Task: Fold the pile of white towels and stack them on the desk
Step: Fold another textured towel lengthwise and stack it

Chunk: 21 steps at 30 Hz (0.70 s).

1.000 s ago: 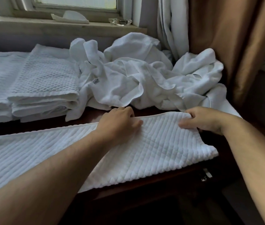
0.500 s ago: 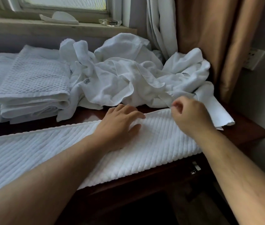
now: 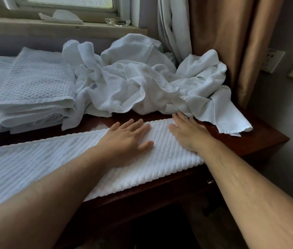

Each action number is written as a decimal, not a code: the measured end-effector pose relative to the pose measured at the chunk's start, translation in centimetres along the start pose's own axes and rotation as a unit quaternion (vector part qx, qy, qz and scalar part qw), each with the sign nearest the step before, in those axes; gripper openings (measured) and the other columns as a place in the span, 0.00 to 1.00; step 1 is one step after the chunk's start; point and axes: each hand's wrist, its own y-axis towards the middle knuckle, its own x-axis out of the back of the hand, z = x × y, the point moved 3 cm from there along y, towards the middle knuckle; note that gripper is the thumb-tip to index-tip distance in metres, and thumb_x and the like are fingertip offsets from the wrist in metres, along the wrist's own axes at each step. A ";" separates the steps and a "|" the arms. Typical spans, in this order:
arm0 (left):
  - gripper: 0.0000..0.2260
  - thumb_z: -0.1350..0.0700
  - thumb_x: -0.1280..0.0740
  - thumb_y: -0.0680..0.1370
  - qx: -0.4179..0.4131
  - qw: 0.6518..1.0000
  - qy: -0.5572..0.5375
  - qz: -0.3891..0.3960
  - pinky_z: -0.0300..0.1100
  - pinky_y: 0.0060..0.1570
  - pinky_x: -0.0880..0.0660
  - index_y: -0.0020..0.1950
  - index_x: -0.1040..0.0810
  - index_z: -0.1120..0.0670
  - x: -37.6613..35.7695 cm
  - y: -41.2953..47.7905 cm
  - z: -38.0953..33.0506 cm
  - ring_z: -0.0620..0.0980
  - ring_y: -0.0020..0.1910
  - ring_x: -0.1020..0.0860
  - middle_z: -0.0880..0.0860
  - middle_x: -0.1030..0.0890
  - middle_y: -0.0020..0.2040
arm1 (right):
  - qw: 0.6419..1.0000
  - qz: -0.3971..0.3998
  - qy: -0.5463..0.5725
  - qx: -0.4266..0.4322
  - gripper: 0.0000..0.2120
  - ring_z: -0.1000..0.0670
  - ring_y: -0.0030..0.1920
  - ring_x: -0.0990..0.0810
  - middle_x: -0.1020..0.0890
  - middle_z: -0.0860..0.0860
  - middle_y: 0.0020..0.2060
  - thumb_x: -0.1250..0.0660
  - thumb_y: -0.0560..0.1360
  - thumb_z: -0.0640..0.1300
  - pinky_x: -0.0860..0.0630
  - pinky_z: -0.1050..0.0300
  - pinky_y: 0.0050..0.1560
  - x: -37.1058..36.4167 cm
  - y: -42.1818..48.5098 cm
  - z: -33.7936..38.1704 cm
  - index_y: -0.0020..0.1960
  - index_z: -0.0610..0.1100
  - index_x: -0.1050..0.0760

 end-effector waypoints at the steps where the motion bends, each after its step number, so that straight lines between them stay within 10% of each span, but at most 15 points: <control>1: 0.32 0.31 0.55 0.80 0.012 1.000 0.009 -0.015 0.55 0.79 0.54 0.82 0.51 0.40 0.1 -0.2 -0.1 0.47 0.81 0.54 0.44 0.51 0.83 | 1.000 -0.005 0.005 -0.003 0.29 0.48 0.82 0.56 0.55 0.58 0.82 0.56 0.84 0.60 0.51 0.45 0.80 0.4 0.0 0.1 0.83 0.53 0.53; 5: 0.30 0.34 0.55 0.81 0.038 0.999 -0.005 -0.034 0.53 0.79 0.55 0.82 0.50 0.41 -0.5 -1.8 -0.2 0.50 0.82 0.53 0.47 0.50 0.83 | 0.977 -0.205 0.055 -0.030 0.21 0.44 0.71 0.32 0.26 0.49 0.71 0.46 0.83 0.54 0.33 0.45 0.67 1.5 -2.9 -0.1 0.70 0.46 0.26; 9: 0.28 0.35 0.54 0.81 0.029 0.998 -0.012 -0.055 0.51 0.78 0.55 0.81 0.48 0.40 -0.8 -2.4 -0.2 0.51 0.81 0.52 0.47 0.49 0.83 | 0.890 -0.418 0.125 -0.132 0.20 0.37 0.65 0.29 0.23 0.43 0.64 0.36 0.78 0.53 0.31 0.40 0.60 0.8 -9.0 -1.8 0.66 0.46 0.24; 15: 0.25 0.38 0.49 0.82 0.028 0.992 -0.027 -0.120 0.51 0.76 0.47 0.78 0.38 0.42 -0.5 -3.0 -0.5 0.50 0.79 0.43 0.46 0.39 0.80 | 0.767 -0.336 0.482 -0.258 0.31 0.55 0.47 0.23 0.22 0.53 0.50 0.32 0.76 0.54 0.31 0.61 0.39 -1.9 -12.7 -4.5 0.75 0.44 0.35; 21: 0.14 0.47 0.41 0.82 0.033 0.952 -0.141 -0.269 0.40 0.61 0.37 0.65 0.21 0.44 0.5 -4.4 -0.3 0.44 0.64 0.32 0.43 0.23 0.64 | 0.733 -0.251 0.576 -0.261 0.23 0.48 0.43 0.16 0.15 0.41 0.48 0.29 0.73 0.48 0.19 0.52 0.43 -0.2 -12.6 -4.4 0.64 0.38 0.25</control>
